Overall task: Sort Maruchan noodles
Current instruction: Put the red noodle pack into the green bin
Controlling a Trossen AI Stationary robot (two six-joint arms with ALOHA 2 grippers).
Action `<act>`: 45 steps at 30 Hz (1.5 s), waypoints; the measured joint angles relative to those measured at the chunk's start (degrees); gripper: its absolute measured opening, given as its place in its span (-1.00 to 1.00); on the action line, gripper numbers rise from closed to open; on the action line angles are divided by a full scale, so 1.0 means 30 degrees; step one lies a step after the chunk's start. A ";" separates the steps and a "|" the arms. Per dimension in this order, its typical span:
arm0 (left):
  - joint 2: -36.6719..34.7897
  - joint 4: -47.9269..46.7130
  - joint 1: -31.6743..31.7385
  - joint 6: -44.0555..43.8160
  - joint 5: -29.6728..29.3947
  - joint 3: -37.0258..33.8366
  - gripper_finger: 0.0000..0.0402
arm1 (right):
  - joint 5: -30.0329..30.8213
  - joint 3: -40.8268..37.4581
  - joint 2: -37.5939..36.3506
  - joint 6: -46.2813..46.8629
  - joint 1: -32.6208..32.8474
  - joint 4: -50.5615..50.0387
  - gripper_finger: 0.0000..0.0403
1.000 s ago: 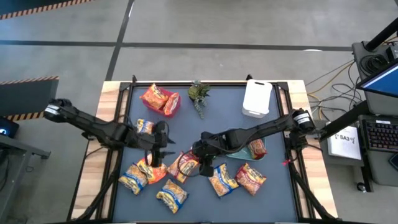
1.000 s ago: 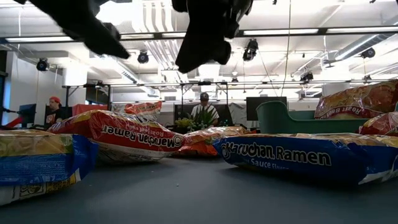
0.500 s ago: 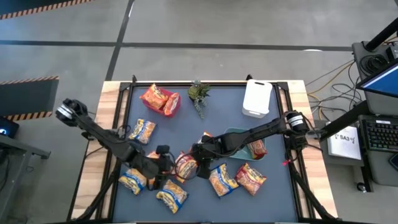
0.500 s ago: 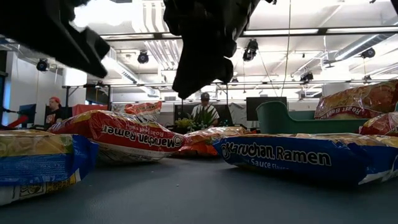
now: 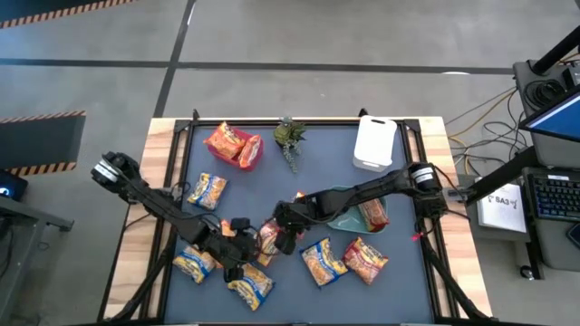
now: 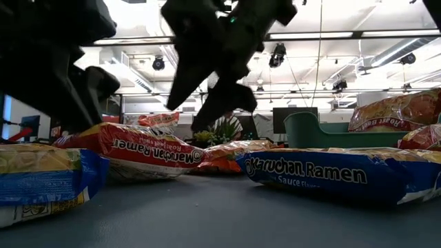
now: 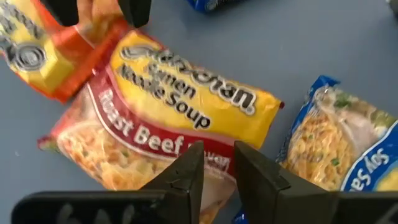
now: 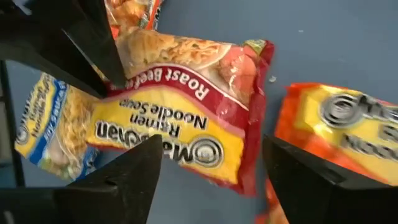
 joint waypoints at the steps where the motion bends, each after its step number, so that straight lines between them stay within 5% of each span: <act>1: 0.0082 -0.0001 -0.0012 -0.0149 0.0110 -0.0071 -0.68 | -0.0309 0.0000 0.0198 0.0110 -0.0107 0.0270 0.34; 9: 0.0453 0.0760 -0.0097 -0.0866 0.0419 -0.0726 -0.80 | -0.1449 -0.0015 0.0879 0.0377 -0.0985 0.1330 0.48; 17: 0.0416 0.4967 -0.0107 -0.1693 0.0954 -0.2916 -0.81 | -0.1980 -0.0007 0.1135 0.0342 -0.1430 0.2369 0.53; 29: 0.0438 0.7796 -0.0150 -0.2304 0.1333 -0.4591 -0.81 | -0.6806 0.0000 0.2746 0.0708 -0.1520 0.6587 0.51; 37: 0.0446 0.7781 -0.0187 -0.2269 0.1297 -0.4591 -0.81 | -0.6804 0.0000 0.2737 0.0374 -0.1520 0.6719 0.34; 45: 0.0453 0.7854 -0.0187 -0.2233 0.1304 -0.4591 -0.81 | -0.6768 0.0000 0.2737 0.0326 -0.1520 0.6709 -0.10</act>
